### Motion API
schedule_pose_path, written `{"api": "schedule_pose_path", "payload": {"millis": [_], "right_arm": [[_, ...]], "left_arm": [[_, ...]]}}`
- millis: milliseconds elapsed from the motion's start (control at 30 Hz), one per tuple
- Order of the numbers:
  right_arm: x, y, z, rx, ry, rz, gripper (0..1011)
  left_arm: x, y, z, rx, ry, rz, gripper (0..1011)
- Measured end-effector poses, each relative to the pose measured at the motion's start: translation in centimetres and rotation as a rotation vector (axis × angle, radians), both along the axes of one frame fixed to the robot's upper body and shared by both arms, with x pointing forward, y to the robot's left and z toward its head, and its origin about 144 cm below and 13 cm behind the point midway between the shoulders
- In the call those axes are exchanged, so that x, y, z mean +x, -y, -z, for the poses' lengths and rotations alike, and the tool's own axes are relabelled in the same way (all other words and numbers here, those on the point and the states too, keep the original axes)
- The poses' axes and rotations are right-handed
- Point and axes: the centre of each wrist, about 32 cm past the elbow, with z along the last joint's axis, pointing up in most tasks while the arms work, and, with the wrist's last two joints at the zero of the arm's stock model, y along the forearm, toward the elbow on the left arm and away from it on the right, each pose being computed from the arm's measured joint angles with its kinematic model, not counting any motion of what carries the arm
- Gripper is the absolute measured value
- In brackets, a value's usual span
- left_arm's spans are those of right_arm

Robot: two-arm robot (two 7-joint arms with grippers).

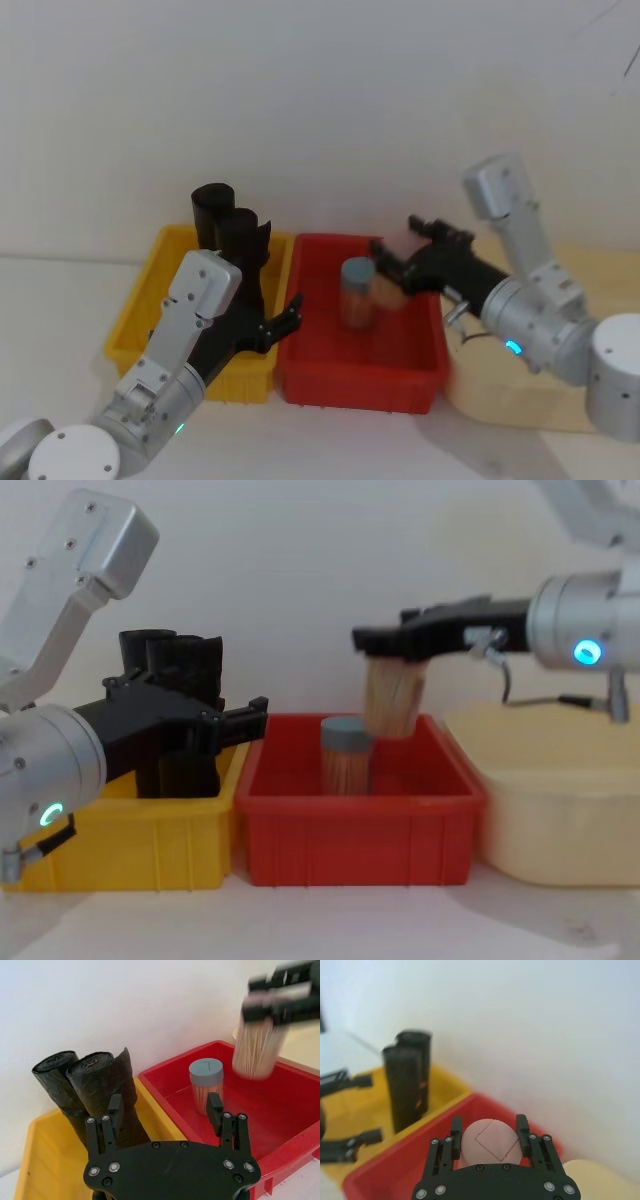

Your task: Pick up the garbage bag with the one hand and transfer it to the other hand.

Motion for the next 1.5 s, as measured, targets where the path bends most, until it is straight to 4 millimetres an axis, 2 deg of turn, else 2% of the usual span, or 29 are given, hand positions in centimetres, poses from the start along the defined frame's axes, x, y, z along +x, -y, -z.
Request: {"api": "schedule_pose_path", "payload": {"millis": [100, 400, 767, 1100, 1233, 1267, 1400, 1500], "right_arm": [[-0.1, 1.2, -1.3, 0.034, 0.049, 0.042, 641], [-0.3, 4.3, -3.0, 0.066, 0.107, 0.153, 641], [-0.2, 6.9, -2.2, -0.005, 0.066, 0.243, 641], [0.3, 7.9, -0.7, -0.092, 0.019, 0.283, 646], [0.4, 8.1, -0.3, -0.112, 0.009, 0.291, 769], [0.4, 8.2, -0.2, -0.119, 0.005, 0.294, 769], [0.5, 8.3, 0.1, -0.132, -0.001, 0.299, 915], [0.5, 8.4, 0.2, -0.138, -0.004, 0.302, 961]], "left_arm": [[0.0, 0.0, 0.0, 0.0, 0.0, 0.0, 1000], [0.0, 0.0, 0.0, 0.0, 0.0, 0.0, 1000], [0.0, 0.0, 0.0, 0.0, 0.0, 0.0, 1000], [0.0, 0.0, 0.0, 0.0, 0.0, 0.0, 1000], [0.0, 0.0, 0.0, 0.0, 0.0, 0.0, 1000], [0.0, 0.0, 0.0, 0.0, 0.0, 0.0, 1000], [0.0, 0.0, 0.0, 0.0, 0.0, 0.0, 1000], [0.0, 0.0, 0.0, 0.0, 0.0, 0.0, 1000]]}}
